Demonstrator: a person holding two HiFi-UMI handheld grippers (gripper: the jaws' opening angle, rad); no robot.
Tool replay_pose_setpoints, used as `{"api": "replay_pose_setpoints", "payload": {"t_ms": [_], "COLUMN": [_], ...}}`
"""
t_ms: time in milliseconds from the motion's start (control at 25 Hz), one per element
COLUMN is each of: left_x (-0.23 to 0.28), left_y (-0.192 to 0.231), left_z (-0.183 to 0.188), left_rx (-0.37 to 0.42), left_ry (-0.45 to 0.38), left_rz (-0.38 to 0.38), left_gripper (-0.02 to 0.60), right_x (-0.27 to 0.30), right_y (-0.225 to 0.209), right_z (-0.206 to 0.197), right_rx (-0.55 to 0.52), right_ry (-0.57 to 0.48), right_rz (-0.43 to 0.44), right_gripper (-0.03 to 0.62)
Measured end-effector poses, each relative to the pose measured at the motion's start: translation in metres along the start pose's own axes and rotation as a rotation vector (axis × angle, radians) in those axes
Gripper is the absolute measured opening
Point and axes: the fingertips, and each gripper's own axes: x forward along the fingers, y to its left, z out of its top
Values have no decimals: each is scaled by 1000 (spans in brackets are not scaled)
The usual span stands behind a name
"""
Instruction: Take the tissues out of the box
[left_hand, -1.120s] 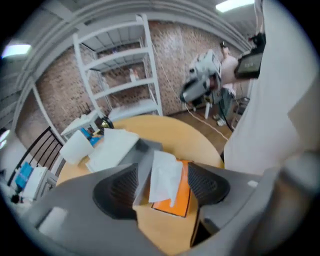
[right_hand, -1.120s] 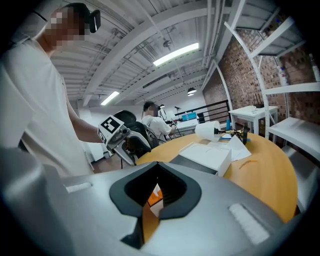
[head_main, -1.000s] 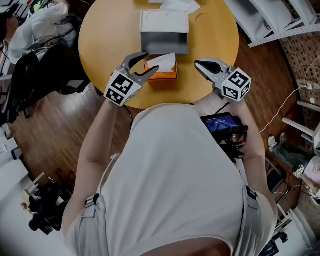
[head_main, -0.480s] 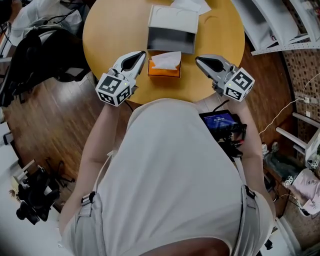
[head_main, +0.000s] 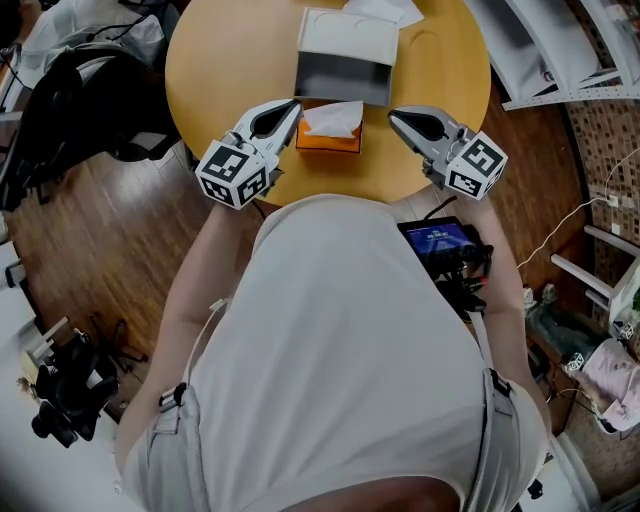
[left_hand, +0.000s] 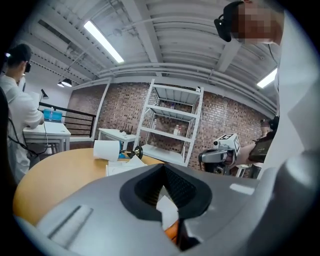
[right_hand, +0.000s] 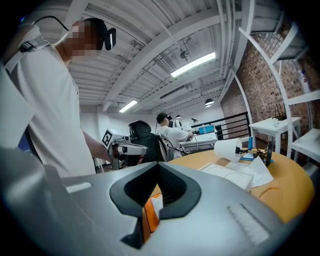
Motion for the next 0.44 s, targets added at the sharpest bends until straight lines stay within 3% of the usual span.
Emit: {"api": "replay_pose_setpoints", "payload": {"t_ms": [440], "left_x": [0], "left_y": [2], "left_z": [-3], "left_rx": [6], "left_ry": [31], "left_rz": [-12], "left_gripper": [0], "right_x": [4], "right_y": [-3], "right_z": [0], "right_rx": [-33], "right_ry": [21], "right_rz": [-19], "right_gripper": [0]}}
